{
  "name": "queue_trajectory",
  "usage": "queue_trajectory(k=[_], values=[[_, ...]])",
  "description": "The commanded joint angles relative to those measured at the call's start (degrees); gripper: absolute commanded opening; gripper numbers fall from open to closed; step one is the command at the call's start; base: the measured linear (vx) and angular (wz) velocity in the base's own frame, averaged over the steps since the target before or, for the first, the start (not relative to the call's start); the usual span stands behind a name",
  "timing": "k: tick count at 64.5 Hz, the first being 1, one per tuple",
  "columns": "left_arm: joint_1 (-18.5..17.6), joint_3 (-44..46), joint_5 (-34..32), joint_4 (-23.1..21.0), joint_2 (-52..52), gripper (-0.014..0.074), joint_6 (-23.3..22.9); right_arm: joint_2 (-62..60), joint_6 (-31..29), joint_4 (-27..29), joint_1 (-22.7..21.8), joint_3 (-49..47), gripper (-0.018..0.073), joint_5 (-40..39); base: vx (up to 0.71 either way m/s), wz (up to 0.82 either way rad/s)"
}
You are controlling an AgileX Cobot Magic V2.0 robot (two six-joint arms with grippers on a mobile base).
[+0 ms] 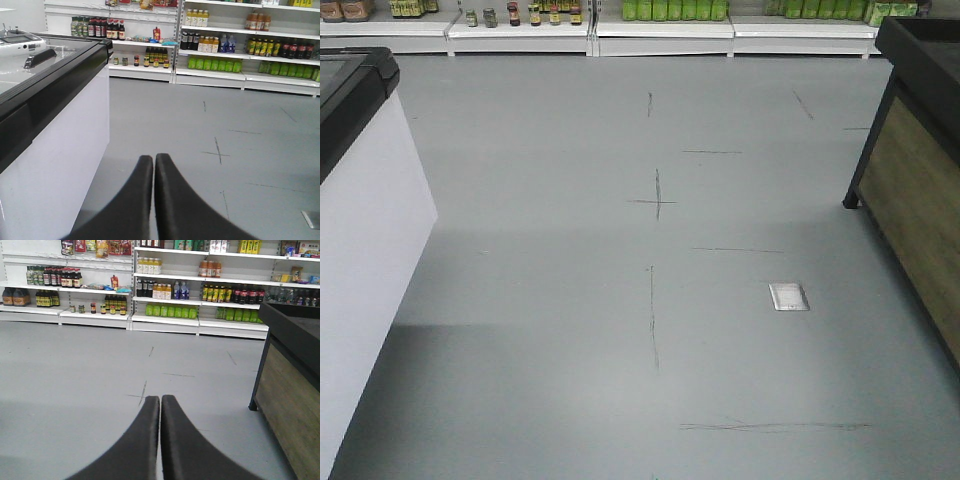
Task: Pick three apples into basket with both arms
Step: 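Drive the base forward across the floor toward the fruit tables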
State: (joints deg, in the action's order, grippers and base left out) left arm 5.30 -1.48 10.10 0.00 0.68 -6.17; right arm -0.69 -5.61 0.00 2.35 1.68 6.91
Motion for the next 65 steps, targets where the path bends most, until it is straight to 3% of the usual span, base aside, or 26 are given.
queue_trajectory(k=[1,65], values=[[-0.28,-0.29,-4.33,0.00,0.87,-0.0006,-0.21,-0.77,-0.35,0.00,-0.03,0.74,-0.0004,-4.45,0.00,0.00],[-0.28,-0.29,-4.33,0.00,0.87,-0.0006,-0.21,-0.77,-0.35,0.00,-0.03,0.74,-0.0004,-4.45,0.00,0.00]])
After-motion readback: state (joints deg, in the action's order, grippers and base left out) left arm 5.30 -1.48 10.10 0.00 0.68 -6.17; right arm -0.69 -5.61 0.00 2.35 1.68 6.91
